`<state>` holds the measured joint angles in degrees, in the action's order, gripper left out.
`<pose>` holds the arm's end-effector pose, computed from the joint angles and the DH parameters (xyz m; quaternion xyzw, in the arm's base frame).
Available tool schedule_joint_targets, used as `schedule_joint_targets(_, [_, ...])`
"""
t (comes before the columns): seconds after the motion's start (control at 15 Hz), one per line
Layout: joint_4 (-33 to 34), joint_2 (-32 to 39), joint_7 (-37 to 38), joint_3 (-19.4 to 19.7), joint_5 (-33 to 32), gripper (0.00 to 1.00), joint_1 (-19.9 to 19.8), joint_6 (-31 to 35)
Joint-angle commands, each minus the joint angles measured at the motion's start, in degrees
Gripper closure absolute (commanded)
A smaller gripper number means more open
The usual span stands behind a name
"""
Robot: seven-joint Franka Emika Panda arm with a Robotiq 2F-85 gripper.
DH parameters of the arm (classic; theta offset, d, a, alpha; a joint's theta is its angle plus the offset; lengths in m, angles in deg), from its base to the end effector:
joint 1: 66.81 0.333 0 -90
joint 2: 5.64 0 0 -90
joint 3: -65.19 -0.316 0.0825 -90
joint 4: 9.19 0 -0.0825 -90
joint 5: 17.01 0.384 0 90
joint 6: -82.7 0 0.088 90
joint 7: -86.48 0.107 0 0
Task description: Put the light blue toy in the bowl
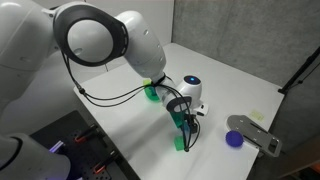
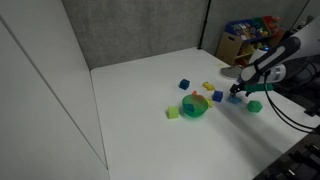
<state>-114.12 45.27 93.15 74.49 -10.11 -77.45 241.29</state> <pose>0.5870 -0.2163 0.0557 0.9662 -0.2531 0.0271 0.0418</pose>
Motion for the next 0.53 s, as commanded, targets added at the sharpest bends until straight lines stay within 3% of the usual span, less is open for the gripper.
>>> schedule_joint_targets(0.0, [2.2,2.3,-0.8,-2.0,0.7,0.0,-1.7,3.3])
schedule_joint_targets(0.47, [2.9,4.4,-0.9,-3.5,0.8,0.0,-2.4,6.3])
